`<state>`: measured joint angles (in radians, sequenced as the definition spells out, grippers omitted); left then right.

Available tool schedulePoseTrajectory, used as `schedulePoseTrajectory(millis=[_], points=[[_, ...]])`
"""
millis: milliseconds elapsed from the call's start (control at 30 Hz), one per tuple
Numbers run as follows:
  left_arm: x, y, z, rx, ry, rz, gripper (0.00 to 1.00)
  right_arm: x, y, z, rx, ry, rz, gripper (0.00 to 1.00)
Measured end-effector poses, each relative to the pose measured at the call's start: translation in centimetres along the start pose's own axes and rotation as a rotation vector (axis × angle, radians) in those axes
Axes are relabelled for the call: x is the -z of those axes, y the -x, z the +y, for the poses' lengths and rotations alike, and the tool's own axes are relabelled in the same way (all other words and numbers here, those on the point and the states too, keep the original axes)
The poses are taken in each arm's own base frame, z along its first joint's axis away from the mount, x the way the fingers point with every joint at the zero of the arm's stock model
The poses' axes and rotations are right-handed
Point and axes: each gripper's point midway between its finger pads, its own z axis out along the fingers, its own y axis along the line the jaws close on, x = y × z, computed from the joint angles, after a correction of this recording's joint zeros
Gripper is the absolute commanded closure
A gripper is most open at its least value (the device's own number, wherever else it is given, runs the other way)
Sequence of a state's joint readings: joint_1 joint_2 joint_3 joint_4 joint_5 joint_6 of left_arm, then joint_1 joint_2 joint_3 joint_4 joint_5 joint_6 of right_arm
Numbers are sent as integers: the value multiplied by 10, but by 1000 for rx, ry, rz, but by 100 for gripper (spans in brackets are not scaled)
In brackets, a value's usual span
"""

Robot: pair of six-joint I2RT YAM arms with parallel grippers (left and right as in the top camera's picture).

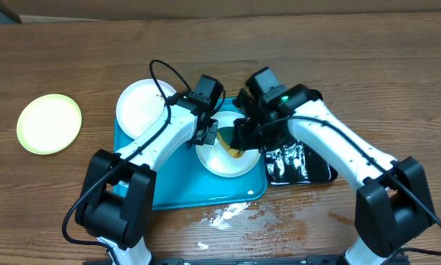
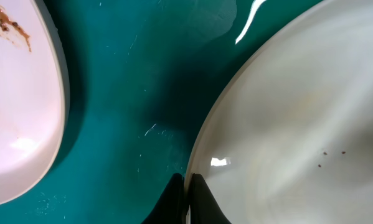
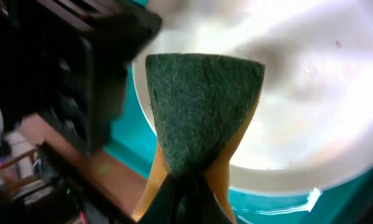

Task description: Clean dirty plates on tray and stack at the side

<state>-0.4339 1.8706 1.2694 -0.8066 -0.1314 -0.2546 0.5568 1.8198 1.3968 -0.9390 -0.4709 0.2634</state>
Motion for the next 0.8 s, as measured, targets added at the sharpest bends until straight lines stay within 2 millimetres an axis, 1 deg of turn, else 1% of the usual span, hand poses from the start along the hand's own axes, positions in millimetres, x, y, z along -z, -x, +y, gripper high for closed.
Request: schedulePoseTrajectory(millis=[67, 167, 333, 433, 600, 700, 800], points=[[0, 0, 0, 0, 0, 0, 96, -7, 3, 4, 1, -19, -24, 96], [0, 0, 0, 0, 0, 2, 96, -15, 5, 4, -14, -43, -40, 96], [0, -2, 1, -1, 1, 10, 96, -27, 7, -5, -44, -70, -49, 96], [0, -3, 2, 3, -1, 13, 96, -32, 11, -8, -51, -76, -61, 96], [-1, -3, 3, 14, -14, 18, 96, -36, 20, -7, -44, -66, -90, 96], [-1, -4, 3, 14, -16, 24, 96, -43, 20, -8, -45, -68, -80, 96], [-1, -5, 3, 13, -15, 27, 96, -55, 16, -15, -67, -80, -51, 96]])
